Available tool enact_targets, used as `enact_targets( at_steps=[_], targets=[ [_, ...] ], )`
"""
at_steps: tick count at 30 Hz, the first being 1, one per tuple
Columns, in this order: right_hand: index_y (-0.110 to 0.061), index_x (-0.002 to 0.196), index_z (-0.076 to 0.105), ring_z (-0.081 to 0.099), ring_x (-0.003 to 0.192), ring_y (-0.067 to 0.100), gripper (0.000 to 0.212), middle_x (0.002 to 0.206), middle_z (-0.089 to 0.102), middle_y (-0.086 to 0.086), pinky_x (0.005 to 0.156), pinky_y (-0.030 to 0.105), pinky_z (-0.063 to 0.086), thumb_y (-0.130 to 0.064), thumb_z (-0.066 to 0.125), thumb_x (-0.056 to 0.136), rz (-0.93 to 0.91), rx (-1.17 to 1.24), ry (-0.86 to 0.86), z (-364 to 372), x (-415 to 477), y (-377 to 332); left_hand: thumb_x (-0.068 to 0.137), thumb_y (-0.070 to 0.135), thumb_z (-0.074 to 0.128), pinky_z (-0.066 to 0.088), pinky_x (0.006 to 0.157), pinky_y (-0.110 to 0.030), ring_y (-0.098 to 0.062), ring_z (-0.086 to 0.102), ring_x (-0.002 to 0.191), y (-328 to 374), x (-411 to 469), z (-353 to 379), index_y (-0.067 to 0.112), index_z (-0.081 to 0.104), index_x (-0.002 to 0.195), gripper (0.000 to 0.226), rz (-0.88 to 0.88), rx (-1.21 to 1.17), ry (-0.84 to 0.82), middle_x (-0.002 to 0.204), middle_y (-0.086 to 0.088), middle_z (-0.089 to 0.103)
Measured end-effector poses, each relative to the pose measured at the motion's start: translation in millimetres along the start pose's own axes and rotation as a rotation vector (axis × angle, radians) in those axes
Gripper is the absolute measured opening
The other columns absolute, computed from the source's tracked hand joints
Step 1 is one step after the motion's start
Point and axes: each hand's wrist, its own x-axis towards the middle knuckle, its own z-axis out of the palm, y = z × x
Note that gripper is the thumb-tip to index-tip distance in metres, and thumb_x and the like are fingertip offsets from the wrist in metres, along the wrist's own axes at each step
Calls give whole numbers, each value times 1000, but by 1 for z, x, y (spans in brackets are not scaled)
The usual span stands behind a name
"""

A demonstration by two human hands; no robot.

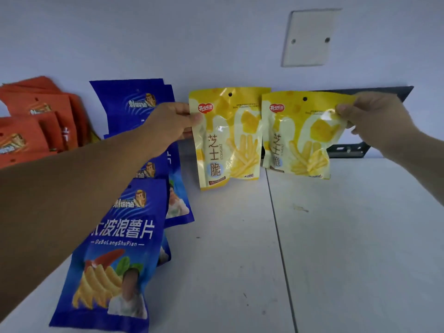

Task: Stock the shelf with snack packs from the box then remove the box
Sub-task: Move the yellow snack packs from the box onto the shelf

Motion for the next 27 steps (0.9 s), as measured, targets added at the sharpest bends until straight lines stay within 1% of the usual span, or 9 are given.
enact_targets(
  at_steps=[2, 5, 8, 10, 12, 16, 20, 22, 27],
  targets=[
    [-24, 70, 61, 54, 58, 11, 29, 68, 62, -1, 59, 24, 42, -30, 61, 98, 23, -30, 24, 7, 11, 1, 91, 13, 70, 57, 94, -40, -18, 74, 100, 1, 9, -3, 15, 70, 116, 24, -8, 18, -11, 110, -3, 76],
    [-24, 66, 56, 49, 50, 1, 33, 55, 58, -10, 56, 25, 35, -27, 59, 99, 56, -85, 58, 15, 22, 4, 90, 13, 71, 57, 94, -40, -18, 74, 100, 1, 18, -5, 14, 71, 113, 23, -31, 45, -17, 108, -4, 76],
    [-13, 73, 58, 53, 62, 20, 29, 71, 61, 8, 60, 27, 42, -32, 61, 95, 100, -122, 106, 17, 29, 8, 90, 15, 71, 57, 94, -41, -18, 74, 100, -3, 24, -6, 14, 72, 113, 23, -29, 98, -29, 108, -3, 76],
    [-7, 87, 64, 62, 72, 34, 32, 87, 69, 21, 73, 39, 54, -39, 62, 89, 131, -129, 136, 19, 34, 12, 90, 16, 72, 58, 94, -41, -17, 74, 100, -4, 27, -5, 14, 72, 114, 24, -28, 137, -29, 108, -3, 76],
    [-8, 95, 67, 67, 78, 35, 32, 93, 71, 20, 80, 46, 56, -39, 62, 89, 152, -135, 133, 19, 37, 15, 90, 17, 72, 58, 93, -41, -16, 74, 99, -4, 29, -4, 14, 72, 113, 22, -20, 170, -30, 106, -2, 77],
    [-9, 102, 68, 66, 77, 32, 23, 95, 72, 18, 84, 46, 58, -29, 58, 95, 168, -137, 112, 19, 42, 17, 91, 17, 72, 59, 91, -39, -15, 74, 97, 0, 31, -3, 17, 72, 111, 20, -4, 193, -49, 105, -1, 77],
    [1, 100, 68, 61, 73, 29, 27, 95, 71, 25, 67, 34, 48, -24, 58, 95, 193, -131, 96, 16, 44, 21, 89, 18, 73, 60, 85, -34, -13, 75, 94, 3, 31, -3, 21, 72, 102, 14, 3, 226, -35, 101, 1, 77],
    [6, 98, 68, 58, 72, 28, 30, 96, 70, 29, 66, 34, 45, -23, 59, 93, 210, -108, 89, 15, 44, 22, 89, 18, 74, 60, 85, -32, -12, 75, 94, 5, 30, -4, 22, 71, 99, 11, 1, 224, -28, 100, 1, 77],
    [13, 111, 61, 50, 73, 25, 55, 82, 55, 28, 70, 39, 42, -33, 65, 82, 267, -64, 79, 13, 49, 32, 90, 22, 73, 60, 87, -34, -14, 74, 96, 10, 27, -1, 25, 70, 96, 7, -2, 319, -38, 102, -1, 76]
  ],
)
